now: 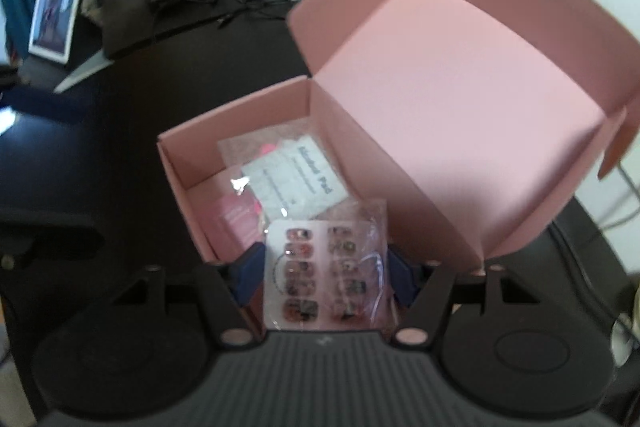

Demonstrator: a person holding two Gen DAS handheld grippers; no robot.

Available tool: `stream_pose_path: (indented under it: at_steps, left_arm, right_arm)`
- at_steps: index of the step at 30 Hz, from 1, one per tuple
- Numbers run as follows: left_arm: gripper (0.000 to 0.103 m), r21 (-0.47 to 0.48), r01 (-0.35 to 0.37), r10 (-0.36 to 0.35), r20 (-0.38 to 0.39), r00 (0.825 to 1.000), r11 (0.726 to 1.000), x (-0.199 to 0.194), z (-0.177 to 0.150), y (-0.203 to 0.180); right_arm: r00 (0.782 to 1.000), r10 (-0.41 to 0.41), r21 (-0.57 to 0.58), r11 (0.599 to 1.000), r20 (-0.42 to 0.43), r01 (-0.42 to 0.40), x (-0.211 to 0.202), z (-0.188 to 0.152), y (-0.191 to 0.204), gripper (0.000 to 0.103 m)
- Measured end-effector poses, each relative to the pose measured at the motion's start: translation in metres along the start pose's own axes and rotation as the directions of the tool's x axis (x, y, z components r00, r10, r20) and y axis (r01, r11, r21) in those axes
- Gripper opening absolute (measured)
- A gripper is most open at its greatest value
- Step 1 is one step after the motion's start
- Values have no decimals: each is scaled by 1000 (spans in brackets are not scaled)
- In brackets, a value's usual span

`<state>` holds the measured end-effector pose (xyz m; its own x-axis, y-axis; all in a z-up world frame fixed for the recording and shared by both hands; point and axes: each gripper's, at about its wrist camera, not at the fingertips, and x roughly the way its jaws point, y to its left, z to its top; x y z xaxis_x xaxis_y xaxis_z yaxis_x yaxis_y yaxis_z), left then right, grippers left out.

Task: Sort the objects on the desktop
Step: 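Lift and carry the nails bag with the right gripper over the pink box, then lower the nails bag into the pink box and open the right gripper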

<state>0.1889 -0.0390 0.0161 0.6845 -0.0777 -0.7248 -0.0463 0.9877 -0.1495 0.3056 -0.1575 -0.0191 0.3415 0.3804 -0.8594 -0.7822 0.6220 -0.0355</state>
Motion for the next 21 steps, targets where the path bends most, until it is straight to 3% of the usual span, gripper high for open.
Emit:
stream_pose_path:
  at_steps: [18,20,21]
  left_arm:
    - [103,-4,1,-1,-2,1000,1000,1,-1,-1]
    - [103,-4,0,0,-3,1000,1000,1,-2,-1]
    - [103,-4,0,0,-4,1000,1000,1,-2,-1]
  right_arm:
    - [1000,-13,-32,999,-27,12,3,5,2,66]
    - [1000,-26,-31,999,-18,25,2,6,4,82]
    - [999,-35,-30,999,-1,35,-1,5,4,84]
